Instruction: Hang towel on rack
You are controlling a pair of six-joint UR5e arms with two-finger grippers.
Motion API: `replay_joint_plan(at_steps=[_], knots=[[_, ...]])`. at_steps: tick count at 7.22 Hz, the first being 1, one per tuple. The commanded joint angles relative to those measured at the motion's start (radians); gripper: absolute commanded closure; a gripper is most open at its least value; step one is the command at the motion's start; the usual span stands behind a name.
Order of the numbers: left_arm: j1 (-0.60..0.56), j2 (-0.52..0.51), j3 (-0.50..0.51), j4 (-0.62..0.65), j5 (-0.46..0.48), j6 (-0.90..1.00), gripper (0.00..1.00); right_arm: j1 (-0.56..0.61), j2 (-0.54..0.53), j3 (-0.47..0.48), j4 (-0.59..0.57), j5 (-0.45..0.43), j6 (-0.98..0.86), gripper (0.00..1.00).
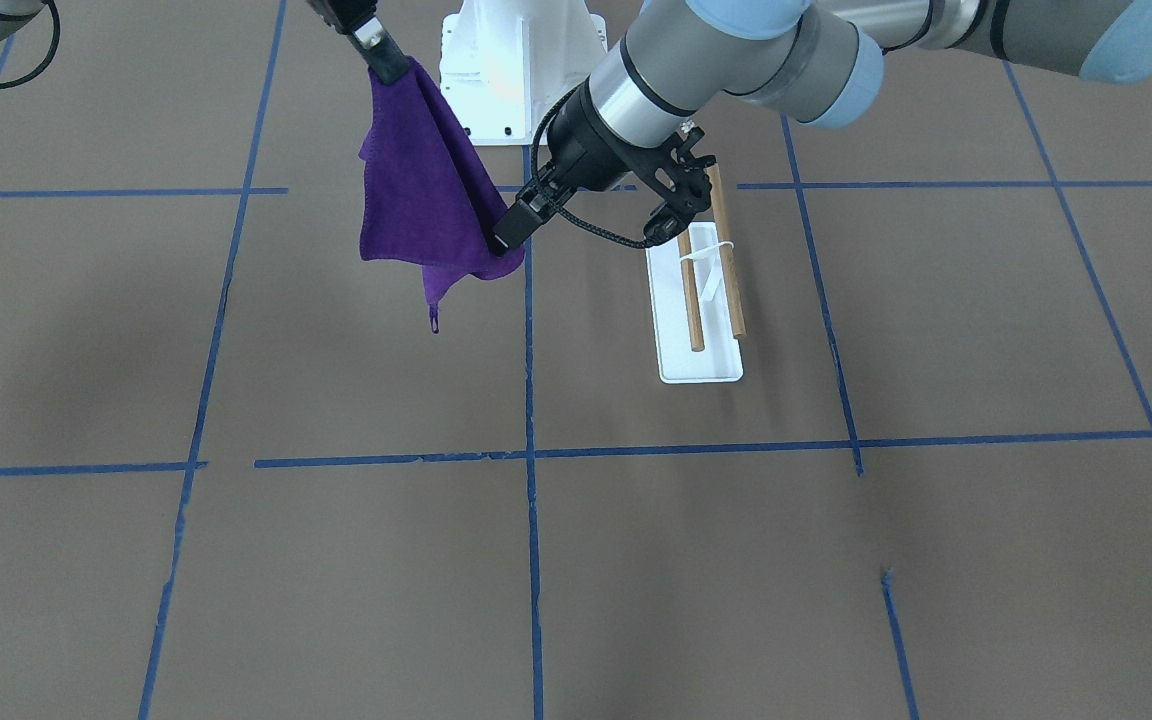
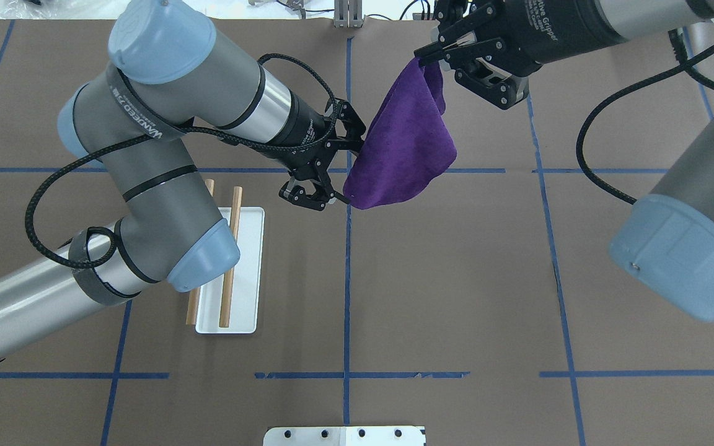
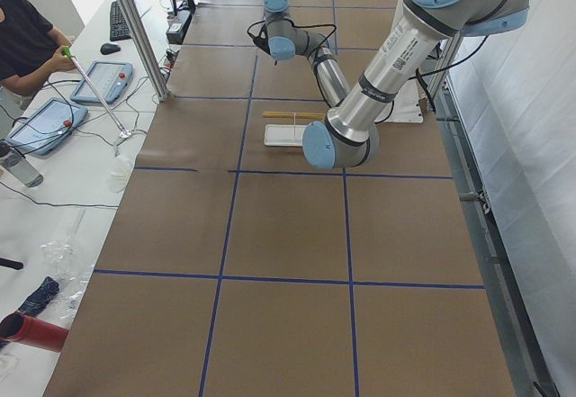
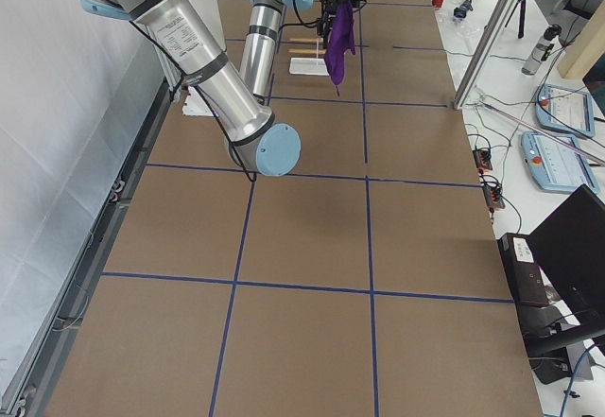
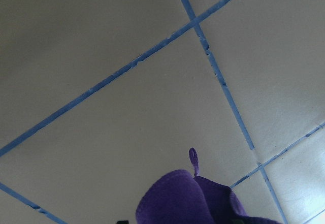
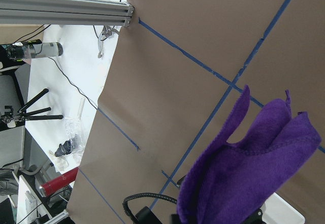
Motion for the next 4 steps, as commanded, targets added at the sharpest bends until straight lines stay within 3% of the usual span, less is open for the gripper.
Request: replay_joint_plan(at_steps=[1,2,3,4], knots=[[0.007,0.000,0.001,0.000,0.000,0.000,0.49,0.000,0.001,0.006,0.001,0.000,0.006,1.00],[0.007,0.000,-0.001,0.000,0.000,0.000,0.94,0.000,0.001,0.011,0.001,0.000,0.012,1.00],[0.005,0.001,-0.001,0.000,0.000,0.005,1.00,0.000,0.001,0.014,0.001,0.002,0.012,1.00],[0.007,0.009,-0.008,-0.003,0.002,0.020,1.00,0.002,-0.002,0.020,0.001,0.003,0.009,1.00]])
